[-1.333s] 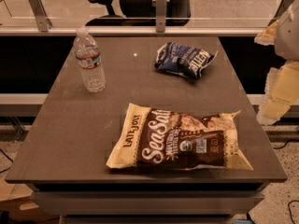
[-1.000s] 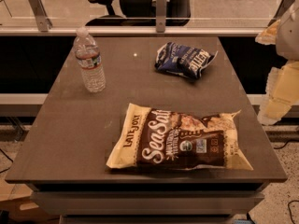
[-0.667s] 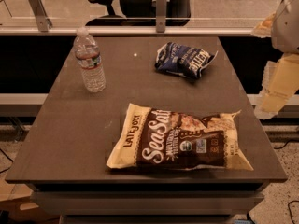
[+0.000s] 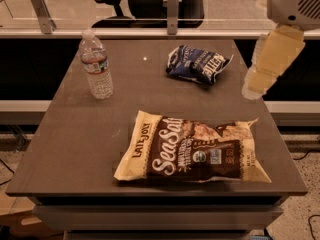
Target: Pick blue chip bag
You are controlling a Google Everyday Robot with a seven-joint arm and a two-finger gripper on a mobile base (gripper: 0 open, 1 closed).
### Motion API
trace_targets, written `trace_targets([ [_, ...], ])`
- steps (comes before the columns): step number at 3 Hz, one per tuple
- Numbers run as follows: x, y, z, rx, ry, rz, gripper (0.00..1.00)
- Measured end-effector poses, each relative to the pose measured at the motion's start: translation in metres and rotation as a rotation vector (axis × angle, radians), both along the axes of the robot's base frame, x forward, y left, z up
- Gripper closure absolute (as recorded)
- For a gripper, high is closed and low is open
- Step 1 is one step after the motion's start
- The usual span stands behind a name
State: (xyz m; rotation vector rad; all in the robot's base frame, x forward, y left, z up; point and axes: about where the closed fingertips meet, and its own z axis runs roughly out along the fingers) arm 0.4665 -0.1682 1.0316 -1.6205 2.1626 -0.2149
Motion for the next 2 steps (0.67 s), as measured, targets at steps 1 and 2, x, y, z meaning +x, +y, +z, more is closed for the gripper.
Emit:
trace_targets([
  [1,0.026,0.011,0.006,0.026,-0.016,-0.101,0.00],
  [2,0.059,0.011,0.001,0.023,-0.008,-0.168,0.00],
])
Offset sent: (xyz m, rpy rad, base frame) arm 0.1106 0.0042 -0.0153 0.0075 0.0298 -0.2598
